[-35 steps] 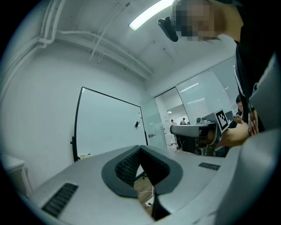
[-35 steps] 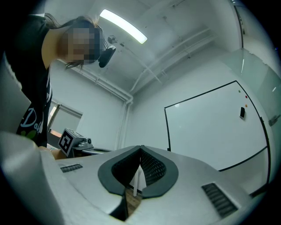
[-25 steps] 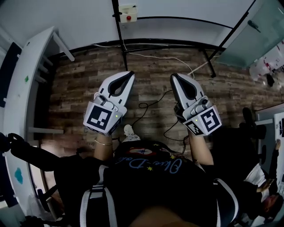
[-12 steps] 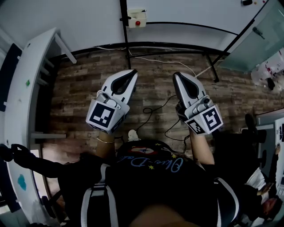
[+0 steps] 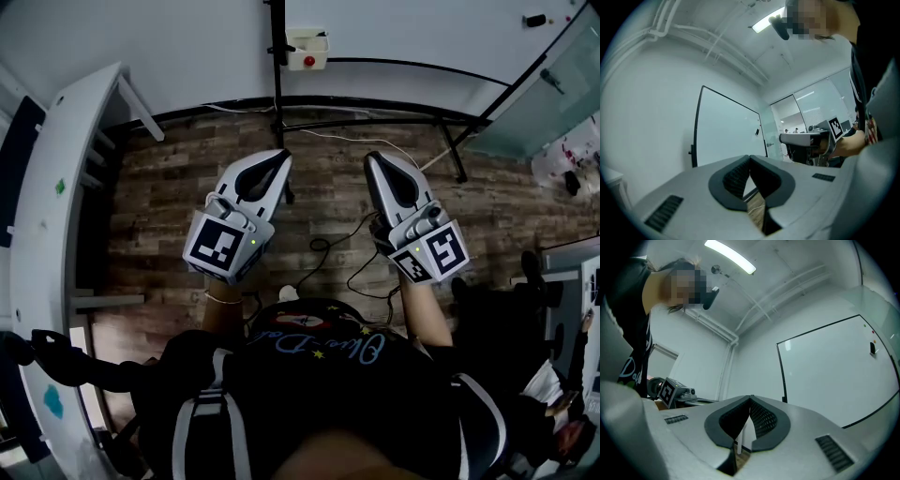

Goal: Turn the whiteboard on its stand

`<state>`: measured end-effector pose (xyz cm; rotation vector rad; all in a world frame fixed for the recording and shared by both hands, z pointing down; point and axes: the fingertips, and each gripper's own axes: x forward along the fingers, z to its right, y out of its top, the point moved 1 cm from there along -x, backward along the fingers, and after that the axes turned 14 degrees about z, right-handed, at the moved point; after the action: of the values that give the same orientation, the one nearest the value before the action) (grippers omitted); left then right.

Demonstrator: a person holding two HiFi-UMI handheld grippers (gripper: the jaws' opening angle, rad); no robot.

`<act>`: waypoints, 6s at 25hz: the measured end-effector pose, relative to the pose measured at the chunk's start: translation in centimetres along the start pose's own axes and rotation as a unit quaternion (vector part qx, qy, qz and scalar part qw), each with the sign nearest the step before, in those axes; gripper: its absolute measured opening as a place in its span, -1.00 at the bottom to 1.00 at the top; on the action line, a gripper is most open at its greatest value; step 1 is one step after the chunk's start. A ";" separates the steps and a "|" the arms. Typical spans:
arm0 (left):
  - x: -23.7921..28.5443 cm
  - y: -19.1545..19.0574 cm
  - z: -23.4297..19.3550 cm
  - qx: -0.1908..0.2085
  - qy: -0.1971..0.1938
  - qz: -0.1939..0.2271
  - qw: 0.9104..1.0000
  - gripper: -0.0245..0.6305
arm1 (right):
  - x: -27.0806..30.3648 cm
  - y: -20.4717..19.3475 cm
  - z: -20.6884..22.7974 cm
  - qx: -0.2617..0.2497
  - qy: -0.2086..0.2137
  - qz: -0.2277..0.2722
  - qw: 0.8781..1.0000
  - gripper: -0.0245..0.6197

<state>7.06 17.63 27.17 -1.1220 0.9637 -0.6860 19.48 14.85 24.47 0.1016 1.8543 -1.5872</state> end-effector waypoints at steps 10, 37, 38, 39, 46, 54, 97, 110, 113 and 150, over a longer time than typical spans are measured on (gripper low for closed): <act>-1.4 -1.1 -5.2 -0.011 -0.001 -0.005 1.000 -0.91 | 4.2 -2.8 -1.3 0.000 -0.005 -0.008 1.000 -0.85; 2.5 -3.5 -13.4 -0.010 0.014 0.001 1.000 -0.91 | 13.1 -7.4 5.1 0.016 0.021 0.022 0.999 -0.84; 3.0 -3.8 -13.8 -0.010 0.014 -0.001 1.000 -0.91 | 13.5 -7.7 5.7 0.017 0.019 0.021 0.999 -0.84; 3.6 -4.0 -14.3 -0.009 0.013 -0.002 1.000 -0.91 | 13.8 -8.0 6.4 0.018 0.018 0.022 0.999 -0.84; 7.4 -5.7 -16.9 -0.026 0.008 -0.004 1.000 -0.91 | 16.2 -10.2 9.7 0.011 0.021 0.009 1.000 -0.81; 11.7 -7.3 -19.0 -0.024 0.008 -0.017 1.000 -0.91 | 18.0 -11.7 13.1 0.016 0.023 0.008 1.000 -0.80; 21.8 -14.0 -30.4 -0.045 -0.007 -0.028 0.999 -0.79 | 26.5 -17.7 21.2 -0.008 -0.002 -0.020 1.000 -0.84; 24.3 -16.6 -34.6 -0.058 -0.020 -0.036 0.997 -0.70 | 30.3 -20.7 23.2 -0.015 -0.014 -0.044 0.999 -0.79; 24.6 -17.0 -35.2 -0.061 -0.028 -0.042 0.997 -0.56 | 30.7 -21.2 23.5 -0.015 -0.018 -0.047 0.999 -0.79; 28.0 -18.3 -36.3 -0.073 -0.117 -0.048 0.989 -0.39 | 34.3 -25.5 26.7 -0.012 -0.058 -0.078 0.995 -0.84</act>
<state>-12.94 -27.28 32.01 -1.3537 0.7721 -0.5525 -7.02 -27.98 27.06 -0.1462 1.8269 -1.6379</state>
